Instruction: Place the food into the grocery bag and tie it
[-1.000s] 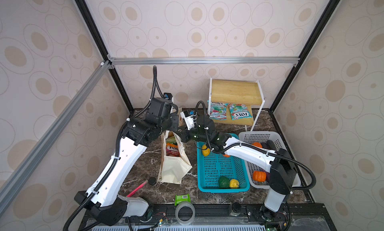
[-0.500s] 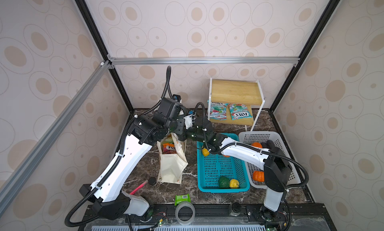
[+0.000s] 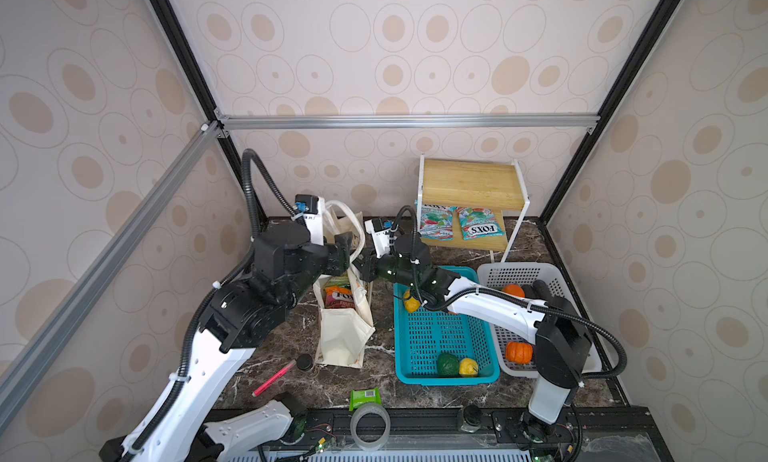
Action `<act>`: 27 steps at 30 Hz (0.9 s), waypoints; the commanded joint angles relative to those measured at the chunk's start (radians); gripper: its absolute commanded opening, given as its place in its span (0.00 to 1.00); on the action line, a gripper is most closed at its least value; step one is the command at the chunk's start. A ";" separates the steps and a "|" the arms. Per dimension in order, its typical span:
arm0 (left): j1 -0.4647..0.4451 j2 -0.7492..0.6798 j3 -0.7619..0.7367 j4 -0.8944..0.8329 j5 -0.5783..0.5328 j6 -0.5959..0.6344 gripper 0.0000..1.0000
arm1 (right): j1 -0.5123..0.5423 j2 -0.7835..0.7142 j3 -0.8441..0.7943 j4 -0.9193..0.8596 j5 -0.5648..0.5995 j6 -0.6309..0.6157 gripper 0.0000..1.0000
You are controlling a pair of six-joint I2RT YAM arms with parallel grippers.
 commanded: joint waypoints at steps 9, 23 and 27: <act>0.221 0.027 -0.268 0.596 0.428 -0.405 0.64 | 0.010 -0.127 -0.071 0.008 0.022 -0.042 0.00; 0.236 0.088 -0.306 0.647 0.407 -0.388 0.46 | 0.013 -0.187 -0.111 0.014 -0.006 -0.058 0.00; 0.236 0.122 -0.285 0.659 0.429 -0.380 0.31 | 0.013 -0.175 -0.110 0.034 -0.023 -0.040 0.00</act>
